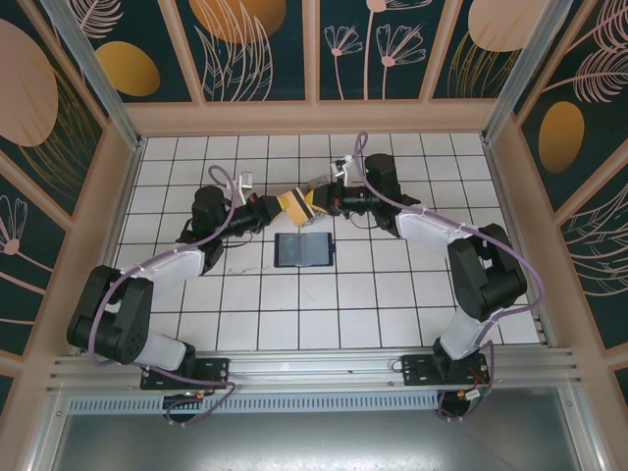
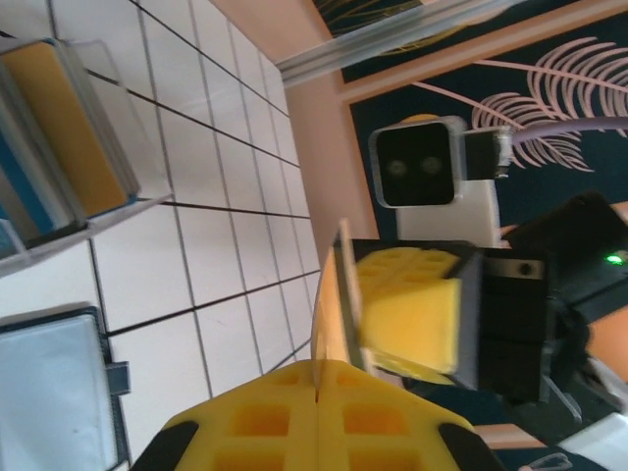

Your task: Put the credit cards into the card holder

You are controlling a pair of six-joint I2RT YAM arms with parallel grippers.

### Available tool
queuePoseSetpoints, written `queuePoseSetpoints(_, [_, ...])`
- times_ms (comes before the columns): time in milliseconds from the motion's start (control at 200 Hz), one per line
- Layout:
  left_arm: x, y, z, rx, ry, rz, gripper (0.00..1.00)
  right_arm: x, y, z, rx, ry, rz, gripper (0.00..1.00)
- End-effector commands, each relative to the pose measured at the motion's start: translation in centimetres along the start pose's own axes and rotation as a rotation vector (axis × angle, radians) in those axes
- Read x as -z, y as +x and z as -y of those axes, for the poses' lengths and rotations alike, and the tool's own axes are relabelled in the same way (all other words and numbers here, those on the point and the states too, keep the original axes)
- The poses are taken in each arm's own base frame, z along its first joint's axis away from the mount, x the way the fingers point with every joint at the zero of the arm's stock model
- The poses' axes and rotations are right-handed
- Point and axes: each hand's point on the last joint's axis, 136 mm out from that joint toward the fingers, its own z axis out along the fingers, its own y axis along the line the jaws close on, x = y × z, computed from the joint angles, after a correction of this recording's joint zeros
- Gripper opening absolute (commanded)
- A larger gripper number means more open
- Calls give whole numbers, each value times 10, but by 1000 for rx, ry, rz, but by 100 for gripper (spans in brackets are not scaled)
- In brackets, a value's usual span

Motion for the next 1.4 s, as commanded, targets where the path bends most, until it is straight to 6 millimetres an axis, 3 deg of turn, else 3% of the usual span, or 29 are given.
queuePoseSetpoints(0, [2,6,22,-78,74,-29,4,2,13,-13,44,-81,-53,10])
queuePoseSetpoints(65, [3,8,22,-83,70,-42,4,9,16,-13,53,-98,-65,24])
queuePoseSetpoints(150, [2,15,26,-96,70,-82,5,16,27,-18,99,-118,-102,35])
queuePoseSetpoints(210, [2,22,26,-110,60,-115,6,17,38,-21,136,-123,-146,41])
queuePoseSetpoints(315, [1,32,26,-124,52,-164,7,14,52,-25,180,-119,-194,42])
queuePoseSetpoints(430, [-1,42,15,-129,-4,-219,11,15,61,-33,209,-133,-214,37])
queuePoseSetpoints(581, [-3,51,2,-146,-71,-277,11,16,64,-27,211,-103,-219,11])
queuePoseSetpoints(651, [-4,52,-2,-141,-85,-282,21,15,68,-23,202,-99,-227,0])
queuePoseSetpoints(691, [-4,51,-3,-141,-90,-282,24,13,69,-18,188,-84,-229,0])
queuePoseSetpoints(766, [-3,45,-12,-145,-150,-257,50,10,67,-3,155,-18,-203,0])
queuePoseSetpoints(826, [10,31,-46,-142,-337,-177,64,10,62,13,110,55,-162,0])
queuePoseSetpoints(876, [37,15,-89,-140,-591,-75,79,9,62,26,67,99,-140,0])
queuePoseSetpoints(911, [54,11,-109,-151,-724,-36,83,8,62,36,39,123,-132,0])
queuePoseSetpoints(971, [62,16,-124,-162,-778,-45,84,8,62,53,1,179,-106,0])
queuePoseSetpoints(1096, [51,41,-141,-79,-707,-95,81,5,63,76,-19,219,-78,0])
queuePoseSetpoints(1266, [44,52,-163,-101,-777,-114,63,-5,64,102,-77,221,-91,0])
queuePoseSetpoints(1396, [35,59,-167,-96,-776,-148,50,-6,62,116,-90,248,-71,0])
